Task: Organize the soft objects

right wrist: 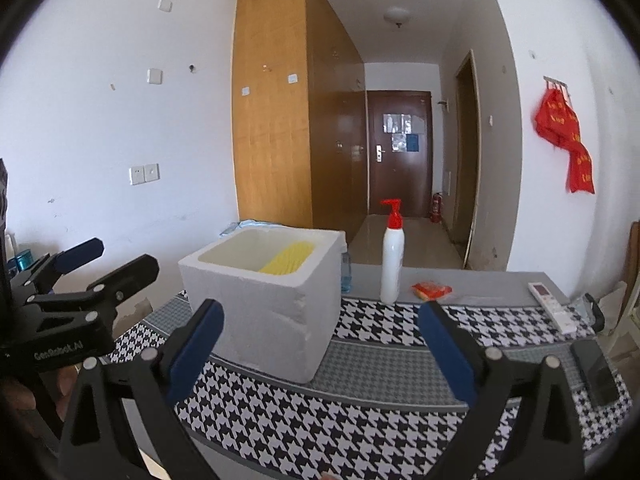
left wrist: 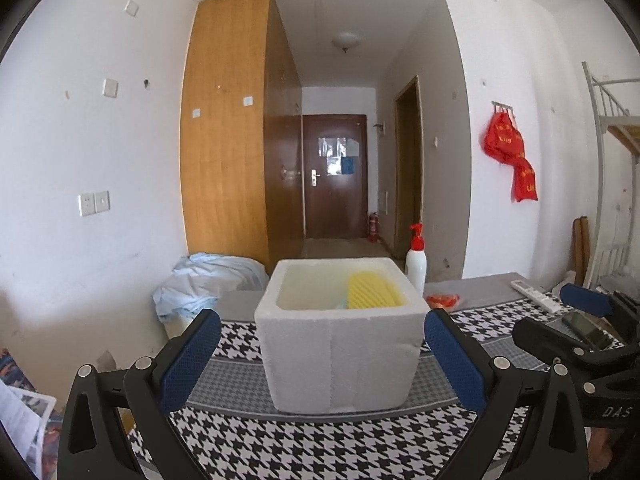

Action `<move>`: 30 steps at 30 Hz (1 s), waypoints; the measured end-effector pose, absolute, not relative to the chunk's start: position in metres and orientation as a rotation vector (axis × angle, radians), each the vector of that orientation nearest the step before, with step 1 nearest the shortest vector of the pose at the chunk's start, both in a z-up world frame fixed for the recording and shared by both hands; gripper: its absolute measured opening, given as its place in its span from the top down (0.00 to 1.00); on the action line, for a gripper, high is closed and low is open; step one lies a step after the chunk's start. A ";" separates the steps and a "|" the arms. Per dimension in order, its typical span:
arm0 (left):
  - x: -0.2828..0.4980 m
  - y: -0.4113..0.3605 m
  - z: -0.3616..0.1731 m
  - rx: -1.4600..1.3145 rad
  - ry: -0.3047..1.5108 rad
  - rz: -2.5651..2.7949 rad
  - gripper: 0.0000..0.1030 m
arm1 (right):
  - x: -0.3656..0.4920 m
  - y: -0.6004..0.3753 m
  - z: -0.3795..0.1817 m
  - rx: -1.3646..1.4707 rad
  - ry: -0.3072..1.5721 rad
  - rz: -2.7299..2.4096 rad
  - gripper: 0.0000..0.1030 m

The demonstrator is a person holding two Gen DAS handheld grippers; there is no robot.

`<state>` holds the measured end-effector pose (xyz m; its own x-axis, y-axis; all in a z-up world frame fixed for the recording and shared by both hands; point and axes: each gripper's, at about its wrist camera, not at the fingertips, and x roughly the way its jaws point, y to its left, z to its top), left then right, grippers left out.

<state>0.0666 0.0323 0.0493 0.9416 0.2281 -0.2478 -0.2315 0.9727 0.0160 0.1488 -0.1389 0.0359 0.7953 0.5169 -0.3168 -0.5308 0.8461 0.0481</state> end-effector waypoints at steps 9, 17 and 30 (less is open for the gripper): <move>0.048 0.020 0.034 -0.015 0.214 0.232 0.01 | 0.130 -0.149 0.024 -0.038 0.302 0.551 0.03; 0.030 0.018 0.030 -0.026 0.181 0.214 0.01 | 0.113 -0.157 0.018 -0.034 0.289 0.544 0.03; 0.011 0.012 0.027 0.001 0.156 0.210 0.01 | 0.099 -0.163 0.013 -0.022 0.281 0.537 0.03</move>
